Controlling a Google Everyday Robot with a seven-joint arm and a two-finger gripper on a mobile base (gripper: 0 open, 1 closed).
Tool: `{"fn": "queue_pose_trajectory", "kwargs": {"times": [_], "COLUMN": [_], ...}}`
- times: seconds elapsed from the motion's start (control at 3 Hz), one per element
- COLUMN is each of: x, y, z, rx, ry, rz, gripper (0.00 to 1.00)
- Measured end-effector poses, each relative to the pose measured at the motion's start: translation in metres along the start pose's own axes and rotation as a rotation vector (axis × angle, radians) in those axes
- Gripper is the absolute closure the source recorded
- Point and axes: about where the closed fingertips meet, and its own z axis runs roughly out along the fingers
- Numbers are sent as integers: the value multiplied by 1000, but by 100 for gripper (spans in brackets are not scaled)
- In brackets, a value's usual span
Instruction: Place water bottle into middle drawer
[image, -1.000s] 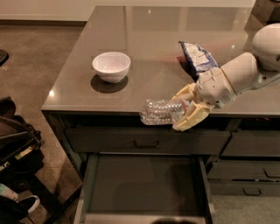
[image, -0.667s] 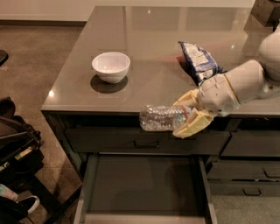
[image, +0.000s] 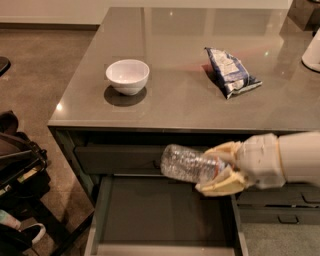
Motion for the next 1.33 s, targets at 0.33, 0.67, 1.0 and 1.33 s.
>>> {"fn": "queue_pose_trajectory", "kwargs": {"times": [0.33, 0.67, 1.0, 1.33], "x": [60, 59, 82, 128], "y": [1, 1, 5, 12], "z": [37, 37, 58, 98], "rx": [41, 39, 49, 72], "ry": [-11, -11, 10, 35], "rz": [73, 71, 139, 271], "gripper": [100, 100, 100, 100]}}
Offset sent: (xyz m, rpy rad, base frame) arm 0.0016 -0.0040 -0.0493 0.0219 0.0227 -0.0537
